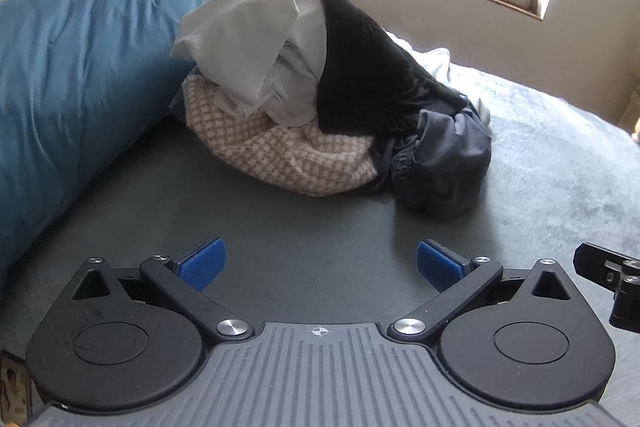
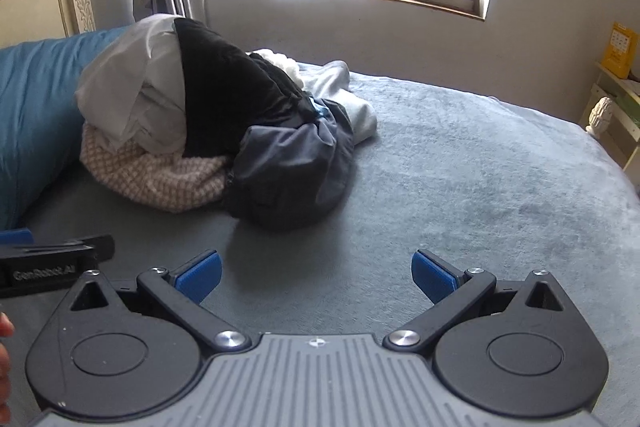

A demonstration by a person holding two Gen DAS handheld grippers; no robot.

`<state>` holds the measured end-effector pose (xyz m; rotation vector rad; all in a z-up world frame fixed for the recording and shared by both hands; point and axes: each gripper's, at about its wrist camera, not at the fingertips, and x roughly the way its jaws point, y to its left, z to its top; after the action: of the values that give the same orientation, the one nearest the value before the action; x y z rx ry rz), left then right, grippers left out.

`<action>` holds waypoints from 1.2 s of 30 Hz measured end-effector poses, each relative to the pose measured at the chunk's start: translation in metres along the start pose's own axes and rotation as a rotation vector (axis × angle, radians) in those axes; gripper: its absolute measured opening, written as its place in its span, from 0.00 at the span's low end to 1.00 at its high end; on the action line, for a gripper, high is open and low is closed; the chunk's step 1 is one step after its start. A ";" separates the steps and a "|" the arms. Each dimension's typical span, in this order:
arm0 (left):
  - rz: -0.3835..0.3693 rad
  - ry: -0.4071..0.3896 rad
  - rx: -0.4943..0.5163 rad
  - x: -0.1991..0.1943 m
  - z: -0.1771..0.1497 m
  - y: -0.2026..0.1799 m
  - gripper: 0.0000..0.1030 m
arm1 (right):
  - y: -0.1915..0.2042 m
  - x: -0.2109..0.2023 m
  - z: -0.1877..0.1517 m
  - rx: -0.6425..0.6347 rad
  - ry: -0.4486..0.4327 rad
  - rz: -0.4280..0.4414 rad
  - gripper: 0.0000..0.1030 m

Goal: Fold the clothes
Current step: 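Move both tools toward the clothes heap on the bed, then grasp the dark grey trousers with the right gripper while the left gripper grasps them too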

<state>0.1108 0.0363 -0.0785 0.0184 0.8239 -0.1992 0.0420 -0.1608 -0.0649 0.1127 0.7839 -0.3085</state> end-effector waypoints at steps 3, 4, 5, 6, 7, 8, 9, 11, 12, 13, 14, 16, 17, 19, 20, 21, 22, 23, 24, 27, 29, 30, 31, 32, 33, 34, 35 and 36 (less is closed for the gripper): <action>-0.028 -0.031 0.016 0.003 0.004 0.006 1.00 | 0.012 -0.003 0.004 -0.013 -0.008 -0.005 1.00; -0.032 -0.037 0.023 0.005 0.004 0.006 1.00 | 0.015 -0.002 0.006 -0.013 -0.010 -0.002 1.00; -0.036 -0.033 0.032 0.008 0.004 0.007 1.00 | 0.017 -0.003 0.006 -0.008 -0.015 -0.004 1.00; -0.042 -0.032 0.037 0.009 0.003 0.007 1.00 | 0.018 -0.004 0.006 -0.003 -0.020 -0.005 1.00; -0.049 -0.031 0.040 0.010 0.002 0.008 1.00 | 0.020 -0.004 0.006 0.003 -0.024 -0.006 1.00; -0.056 -0.030 0.043 0.011 0.001 0.008 1.00 | 0.019 -0.004 0.005 0.012 -0.027 -0.004 1.00; -0.062 -0.031 0.045 0.011 0.000 0.008 1.00 | 0.019 -0.004 0.004 0.019 -0.029 0.001 1.00; -0.075 -0.028 0.046 0.013 -0.003 0.008 1.00 | 0.017 -0.003 0.002 0.029 -0.030 0.002 1.00; -0.084 -0.026 0.045 0.015 -0.004 0.008 1.00 | 0.016 -0.002 0.002 0.032 -0.027 0.004 1.00; -0.094 -0.023 0.038 0.017 -0.005 0.007 1.00 | 0.015 0.000 0.001 0.035 -0.025 0.007 1.00; -0.103 -0.020 0.031 0.020 -0.005 0.006 1.00 | 0.014 0.002 0.002 0.038 -0.021 0.014 1.00; -0.117 -0.051 0.039 0.021 -0.007 0.002 1.00 | 0.012 0.007 0.005 0.044 -0.015 0.032 1.00; -0.120 -0.083 0.061 0.022 -0.009 0.000 1.00 | 0.012 0.011 0.007 0.042 -0.015 0.045 1.00; -0.111 -0.130 0.112 0.025 -0.012 -0.007 1.00 | 0.011 0.020 0.014 0.038 -0.017 0.079 1.00; -0.100 -0.136 0.129 0.030 -0.012 -0.011 1.00 | 0.010 0.025 0.018 0.037 -0.019 0.099 1.00; -0.093 -0.134 0.136 0.035 -0.012 -0.014 1.00 | 0.009 0.032 0.023 0.038 -0.020 0.122 1.00; -0.092 -0.131 0.136 0.042 -0.011 -0.017 1.00 | 0.008 0.042 0.029 0.038 -0.020 0.149 1.00; -0.088 -0.127 0.132 0.050 -0.012 -0.020 1.00 | 0.006 0.053 0.035 0.036 -0.017 0.171 1.00; -0.079 -0.119 0.123 0.057 -0.012 -0.021 1.00 | 0.004 0.064 0.041 0.034 -0.015 0.194 1.00; -0.058 -0.094 0.118 0.082 -0.013 -0.029 1.00 | -0.001 0.098 0.062 0.017 -0.003 0.251 1.00; -0.061 -0.084 0.137 0.098 -0.013 -0.039 1.00 | -0.002 0.119 0.076 -0.020 0.004 0.264 1.00; -0.061 -0.086 0.166 0.105 -0.011 -0.046 0.99 | -0.003 0.129 0.083 -0.039 0.009 0.270 1.00; -0.059 -0.089 0.197 0.112 -0.010 -0.054 0.99 | -0.003 0.137 0.091 -0.057 0.013 0.285 1.00; -0.058 -0.093 0.220 0.117 -0.009 -0.061 0.97 | -0.003 0.145 0.099 -0.073 0.008 0.299 1.00; -0.061 -0.093 0.241 0.122 -0.007 -0.068 0.95 | -0.001 0.151 0.106 -0.089 0.008 0.312 1.00; -0.060 -0.087 0.253 0.126 -0.005 -0.073 0.89 | 0.002 0.159 0.114 -0.105 0.012 0.329 1.00; -0.059 -0.080 0.263 0.131 -0.002 -0.079 0.84 | 0.006 0.167 0.120 -0.116 0.020 0.342 1.00; -0.063 -0.081 0.272 0.133 -0.001 -0.084 0.81 | 0.012 0.176 0.126 -0.123 0.040 0.354 1.00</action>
<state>0.1828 -0.0688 -0.1712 0.2390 0.7119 -0.3678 0.2482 -0.2173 -0.1010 0.1393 0.8045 0.0771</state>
